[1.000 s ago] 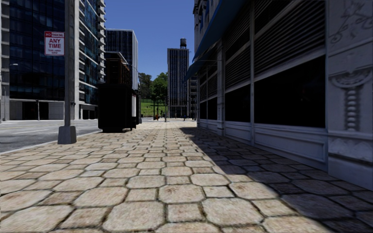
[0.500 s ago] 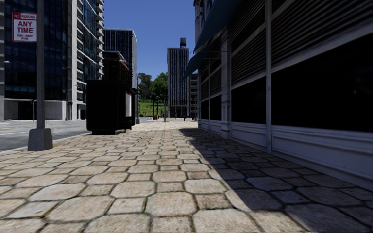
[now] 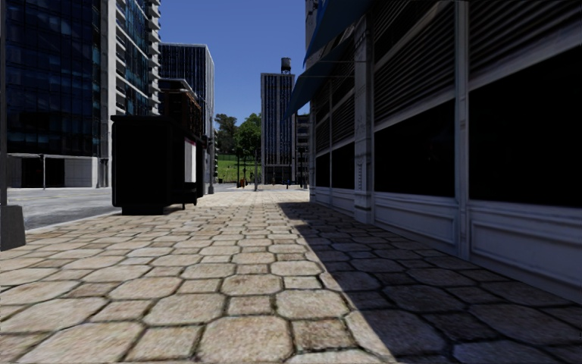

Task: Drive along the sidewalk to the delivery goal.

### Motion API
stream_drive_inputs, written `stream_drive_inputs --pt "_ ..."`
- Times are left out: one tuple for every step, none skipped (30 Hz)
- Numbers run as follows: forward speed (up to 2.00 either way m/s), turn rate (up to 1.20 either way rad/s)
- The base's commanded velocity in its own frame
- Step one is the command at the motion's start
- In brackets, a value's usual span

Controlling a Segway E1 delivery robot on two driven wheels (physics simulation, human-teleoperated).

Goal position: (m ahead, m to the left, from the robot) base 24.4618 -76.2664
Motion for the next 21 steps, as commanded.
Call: stream_drive_inputs --pt "2.00 0.00" --pt "2.00 0.00" --pt "2.00 0.00" --pt "2.00 0.00" --pt "2.00 0.00" --pt "2.00 0.00" --pt "2.00 0.00" --pt "2.00 0.00" --pt "2.00 0.00" --pt "2.00 0.00" --pt "2.00 0.00" --pt "2.00 0.00" --pt "2.00 0.00" --pt "2.00 0.00" --pt "2.00 0.00" --pt "2.00 0.00" --pt "2.00 0.00" --pt "2.00 0.00" --pt "2.00 0.00" --pt "2.00 0.00" --pt "2.00 0.00"
